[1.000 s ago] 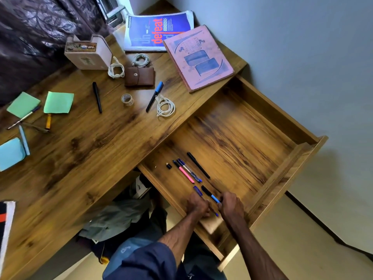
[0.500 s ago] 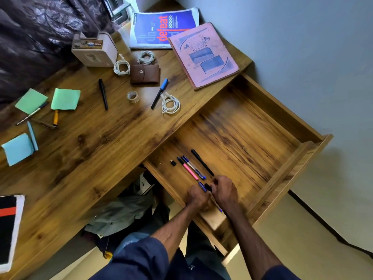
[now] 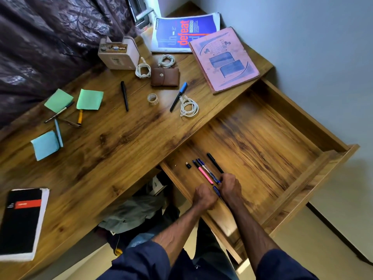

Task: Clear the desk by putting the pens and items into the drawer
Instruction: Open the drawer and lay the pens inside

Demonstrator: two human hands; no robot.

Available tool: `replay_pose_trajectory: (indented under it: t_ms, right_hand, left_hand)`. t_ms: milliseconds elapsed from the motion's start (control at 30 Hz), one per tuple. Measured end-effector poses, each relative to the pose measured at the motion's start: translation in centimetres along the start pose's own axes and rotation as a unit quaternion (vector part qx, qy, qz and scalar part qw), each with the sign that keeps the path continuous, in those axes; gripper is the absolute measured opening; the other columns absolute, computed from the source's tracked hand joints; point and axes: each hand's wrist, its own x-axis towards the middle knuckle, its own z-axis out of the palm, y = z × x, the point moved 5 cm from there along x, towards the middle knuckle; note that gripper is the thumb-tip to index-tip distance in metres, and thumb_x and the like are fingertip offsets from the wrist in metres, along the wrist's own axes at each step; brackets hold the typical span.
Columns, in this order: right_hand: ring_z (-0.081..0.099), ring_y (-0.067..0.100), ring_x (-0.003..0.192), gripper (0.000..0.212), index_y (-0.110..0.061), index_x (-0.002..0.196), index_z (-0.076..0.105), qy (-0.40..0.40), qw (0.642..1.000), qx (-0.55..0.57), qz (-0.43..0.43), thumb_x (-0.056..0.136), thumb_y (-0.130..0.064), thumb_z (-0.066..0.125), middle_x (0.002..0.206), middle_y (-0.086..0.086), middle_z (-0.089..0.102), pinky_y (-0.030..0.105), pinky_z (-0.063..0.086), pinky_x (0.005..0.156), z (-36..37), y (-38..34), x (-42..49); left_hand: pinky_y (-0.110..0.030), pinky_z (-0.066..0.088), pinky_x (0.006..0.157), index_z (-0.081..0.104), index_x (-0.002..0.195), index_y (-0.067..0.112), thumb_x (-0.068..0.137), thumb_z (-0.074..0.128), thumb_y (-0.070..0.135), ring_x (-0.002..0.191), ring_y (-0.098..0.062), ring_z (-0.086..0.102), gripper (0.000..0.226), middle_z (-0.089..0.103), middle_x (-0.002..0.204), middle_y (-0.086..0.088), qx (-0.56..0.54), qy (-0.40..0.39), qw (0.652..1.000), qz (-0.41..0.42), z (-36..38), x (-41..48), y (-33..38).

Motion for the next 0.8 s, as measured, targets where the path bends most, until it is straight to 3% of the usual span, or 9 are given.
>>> replay_pose_trajectory:
  t_ms: [133,367,567,800]
  right_hand:
    - [0.067,0.022,0.073,0.002,-0.015,0.085,0.07,-0.012,1.0,-0.006,0.019,0.087,-0.016,0.069,0.08,0.004,0.068,0.035,0.058,0.063,-0.19,0.01,0.2]
    - [0.065,0.022,0.072,0.007,-0.012,0.087,0.069,-0.008,0.999,0.008,0.042,0.09,-0.018,0.068,0.08,0.005,0.067,0.033,0.054,0.061,-0.68,0.02,0.06]
    - [0.066,0.023,0.073,0.006,-0.012,0.087,0.068,0.005,0.999,0.016,0.049,0.09,-0.018,0.068,0.081,0.006,0.067,0.033,0.057,0.064,-0.63,0.53,0.3]
    - [0.067,0.022,0.072,0.008,-0.013,0.087,0.069,0.012,0.999,0.024,0.045,0.089,-0.02,0.071,0.08,0.005,0.067,0.036,0.06,0.065,-0.67,0.67,0.21]
  left_hand:
    - [-0.036,0.065,0.064,0.07,0.094,0.011,0.087,0.075,0.02,0.072,-0.02,0.074,0.012,0.072,0.086,-0.005,0.012,-0.001,1.0,-0.003,0.13,-0.01,-0.1]
    - [-0.038,0.065,0.065,0.067,0.097,0.013,0.086,0.076,0.018,0.075,-0.02,0.074,0.016,0.072,0.09,-0.005,0.006,-0.012,1.0,-0.007,0.01,0.04,-0.17]
    - [-0.028,0.063,0.057,0.067,0.102,0.009,0.091,0.071,0.018,0.07,-0.017,0.074,0.015,0.072,0.09,-0.007,-0.022,-0.016,1.0,-0.008,0.18,0.12,-0.16]
    - [-0.036,0.065,0.062,0.068,0.095,0.013,0.089,0.072,0.02,0.072,-0.018,0.074,0.01,0.072,0.089,-0.006,-0.003,-0.011,1.0,-0.009,0.03,-0.31,-0.14]
